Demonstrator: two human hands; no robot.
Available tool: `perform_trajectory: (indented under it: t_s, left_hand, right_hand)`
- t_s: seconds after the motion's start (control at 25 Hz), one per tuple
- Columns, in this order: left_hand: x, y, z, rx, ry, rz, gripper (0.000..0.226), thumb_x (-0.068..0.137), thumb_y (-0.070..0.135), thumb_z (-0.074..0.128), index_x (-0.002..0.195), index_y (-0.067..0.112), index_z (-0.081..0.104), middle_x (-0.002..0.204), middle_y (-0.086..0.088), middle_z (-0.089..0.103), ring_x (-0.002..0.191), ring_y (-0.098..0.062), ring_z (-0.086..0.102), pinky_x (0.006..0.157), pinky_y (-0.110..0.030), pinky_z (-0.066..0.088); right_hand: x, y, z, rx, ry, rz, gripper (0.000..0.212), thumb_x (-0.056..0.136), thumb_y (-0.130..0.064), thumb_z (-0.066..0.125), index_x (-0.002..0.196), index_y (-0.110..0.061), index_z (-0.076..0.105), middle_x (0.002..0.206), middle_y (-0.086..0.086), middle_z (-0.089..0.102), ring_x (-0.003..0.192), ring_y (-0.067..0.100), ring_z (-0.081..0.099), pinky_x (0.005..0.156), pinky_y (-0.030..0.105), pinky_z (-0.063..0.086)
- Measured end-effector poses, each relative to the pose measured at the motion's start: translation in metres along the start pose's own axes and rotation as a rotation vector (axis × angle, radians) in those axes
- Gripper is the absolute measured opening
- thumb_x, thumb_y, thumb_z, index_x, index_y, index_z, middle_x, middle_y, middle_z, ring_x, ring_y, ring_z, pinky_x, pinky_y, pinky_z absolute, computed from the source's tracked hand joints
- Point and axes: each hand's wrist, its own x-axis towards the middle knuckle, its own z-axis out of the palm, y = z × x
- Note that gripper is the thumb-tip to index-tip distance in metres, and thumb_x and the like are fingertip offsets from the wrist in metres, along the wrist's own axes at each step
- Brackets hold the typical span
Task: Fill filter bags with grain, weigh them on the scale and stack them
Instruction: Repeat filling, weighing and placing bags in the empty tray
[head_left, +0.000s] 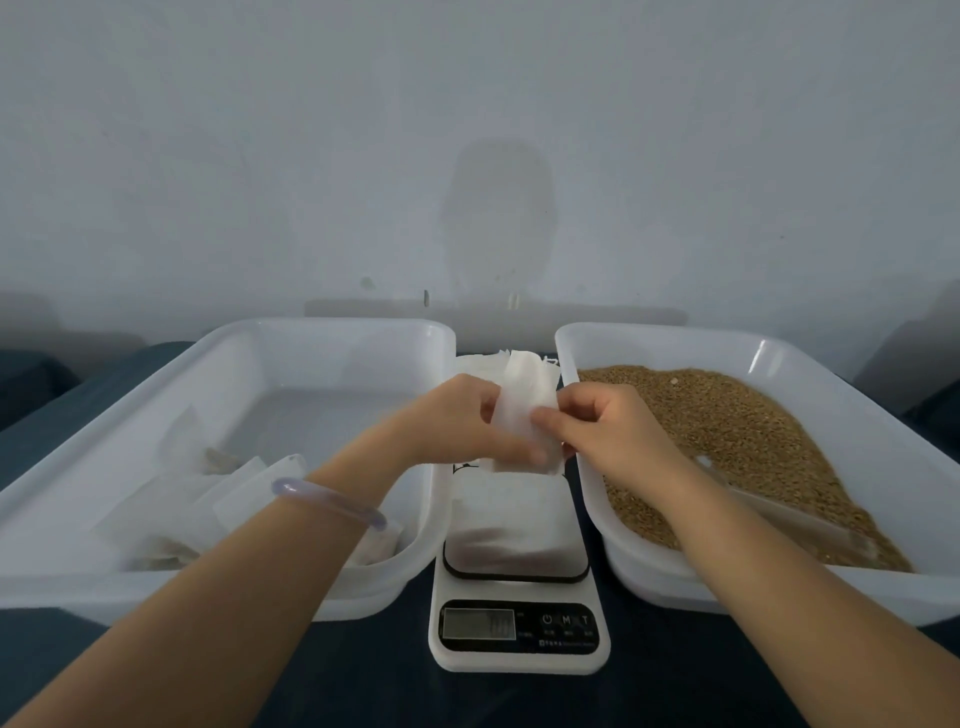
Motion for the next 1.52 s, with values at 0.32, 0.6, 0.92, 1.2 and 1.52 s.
perform_trajectory:
  t_s: [0.32, 0.6, 0.92, 1.2, 1.52]
  left_hand:
    - [0.001, -0.016, 0.006, -0.171, 0.077, 0.062, 0.031, 0.071, 0.015, 0.082, 0.048, 0.029, 0.065, 0.046, 0.015, 0.049, 0.045, -0.002, 0.042, 0.048, -0.013, 0.033]
    - [-0.007, 0.001, 0.011, -0.543, -0.014, 0.262, 0.031, 0.067, -0.006, 0.076, 0.089, 0.015, 0.068, 0.078, 0.004, 0.072, 0.078, -0.009, 0.068, 0.066, -0.021, 0.053]
    - [-0.003, -0.003, 0.021, -0.571, -0.04, 0.148, 0.026, 0.08, -0.015, 0.06, 0.093, 0.008, 0.064, 0.081, -0.003, 0.072, 0.081, -0.016, 0.07, 0.064, -0.029, 0.058]
    - [0.0, -0.004, 0.021, -0.68, -0.048, 0.035, 0.034, 0.067, -0.009, 0.073, 0.093, 0.007, 0.06, 0.087, -0.007, 0.066, 0.074, -0.011, 0.066, 0.062, -0.021, 0.053]
    - [0.002, -0.006, 0.024, -0.66, 0.002, 0.034, 0.038, 0.057, -0.005, 0.068, 0.095, 0.001, 0.062, 0.08, -0.009, 0.071, 0.078, -0.02, 0.071, 0.061, -0.025, 0.056]
  right_hand:
    - [-0.003, -0.001, 0.0, 0.017, -0.005, -0.004, 0.019, 0.077, -0.025, 0.075, 0.086, -0.01, 0.07, 0.082, 0.008, 0.073, 0.075, 0.02, 0.068, 0.073, 0.036, 0.055]
    - [-0.013, -0.016, 0.003, 0.092, 0.04, -0.095, 0.006, 0.073, -0.018, 0.078, 0.073, -0.019, 0.073, 0.071, 0.001, 0.073, 0.068, 0.015, 0.069, 0.064, 0.029, 0.056]
    - [-0.032, 0.034, -0.13, -0.775, -0.095, 0.417, 0.033, 0.083, -0.041, 0.064, 0.112, -0.025, 0.061, 0.113, -0.008, 0.063, 0.099, 0.008, 0.057, 0.084, 0.02, 0.042]
    - [-0.048, 0.067, -0.148, -0.911, -0.299, 0.498, 0.02, 0.08, -0.031, 0.071, 0.083, -0.041, 0.055, 0.089, -0.017, 0.058, 0.081, -0.002, 0.054, 0.065, 0.016, 0.037]
    - [-0.056, 0.057, -0.155, -0.948, -0.316, 0.306, 0.024, 0.071, -0.037, 0.078, 0.086, -0.042, 0.061, 0.091, -0.015, 0.054, 0.084, 0.0, 0.05, 0.069, 0.017, 0.035]
